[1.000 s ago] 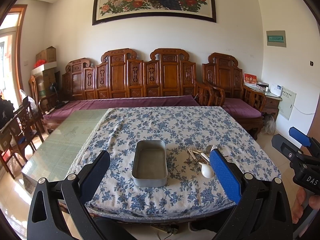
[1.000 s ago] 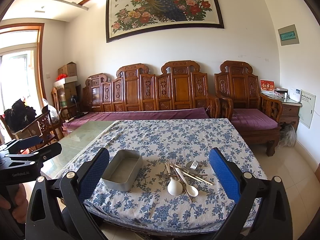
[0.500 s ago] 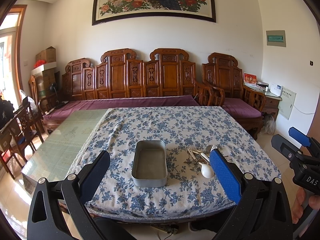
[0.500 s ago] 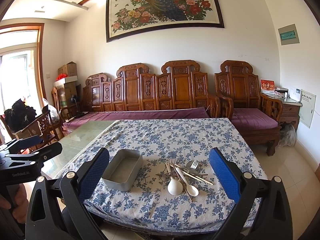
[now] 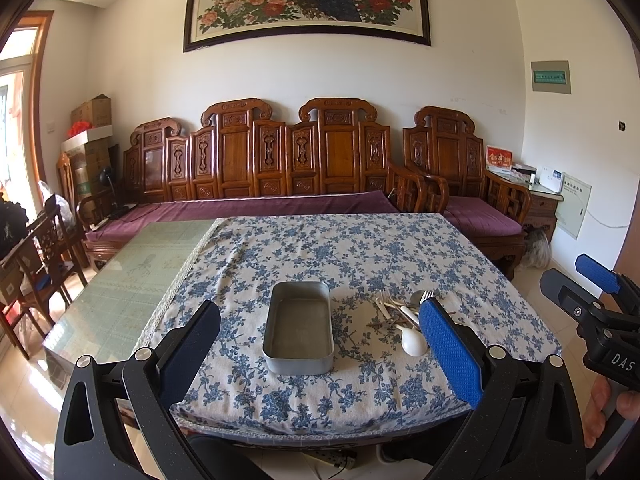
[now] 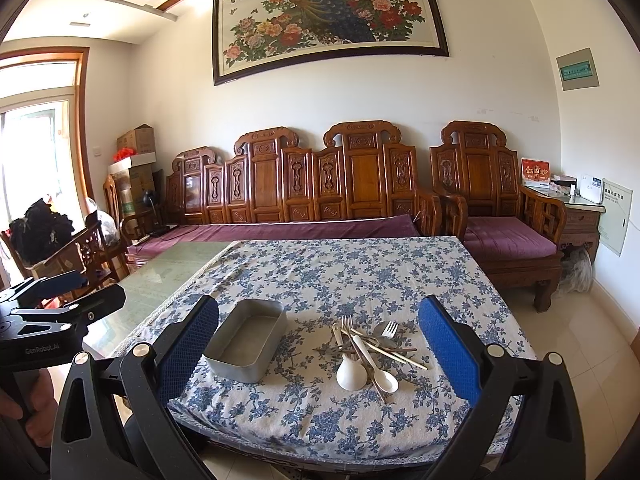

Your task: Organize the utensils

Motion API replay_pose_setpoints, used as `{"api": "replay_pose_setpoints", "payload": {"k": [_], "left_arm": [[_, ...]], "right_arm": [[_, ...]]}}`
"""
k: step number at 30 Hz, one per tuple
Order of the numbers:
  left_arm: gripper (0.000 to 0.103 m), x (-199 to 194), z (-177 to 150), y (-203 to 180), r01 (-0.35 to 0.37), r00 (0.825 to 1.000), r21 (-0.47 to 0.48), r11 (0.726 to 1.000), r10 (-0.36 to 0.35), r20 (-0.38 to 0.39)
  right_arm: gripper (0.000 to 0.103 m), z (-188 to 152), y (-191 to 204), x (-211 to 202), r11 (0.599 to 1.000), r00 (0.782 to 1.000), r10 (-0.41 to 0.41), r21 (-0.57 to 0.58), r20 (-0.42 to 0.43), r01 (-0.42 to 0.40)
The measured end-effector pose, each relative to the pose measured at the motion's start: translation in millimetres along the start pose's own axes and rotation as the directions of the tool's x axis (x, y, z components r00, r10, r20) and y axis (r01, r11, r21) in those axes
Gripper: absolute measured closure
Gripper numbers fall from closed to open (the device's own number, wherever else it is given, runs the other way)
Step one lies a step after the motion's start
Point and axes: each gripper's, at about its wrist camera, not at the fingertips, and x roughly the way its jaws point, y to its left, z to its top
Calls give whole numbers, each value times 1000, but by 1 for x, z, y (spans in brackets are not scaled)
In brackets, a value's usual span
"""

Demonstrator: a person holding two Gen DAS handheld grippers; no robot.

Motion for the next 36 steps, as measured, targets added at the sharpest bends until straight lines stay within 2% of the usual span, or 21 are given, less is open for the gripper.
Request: {"api": "replay_pose_setpoints", "payload": {"k": [23,28,32,36], "left_arm": [[7,-6,7,-11,5,1000,4,1000,-5,5],[7,4,2,-8,9,1000,9,1000,-9,-23],[7,28,-6,-7,13,997,22,1000,-12,-74],[7,51,-14,-6,26,993,31,999,-22,-117]], "right_arm": [[3,3,10,-4,1000,1000,6,2,-2,-6],[3,-2,1,3,1000,1000,10,5,-21,-10],[3,-8,-5,16,1000,999,11,1,-42,-11],[13,-16,-18,38,1000,996,21,10,-83,-20]]}}
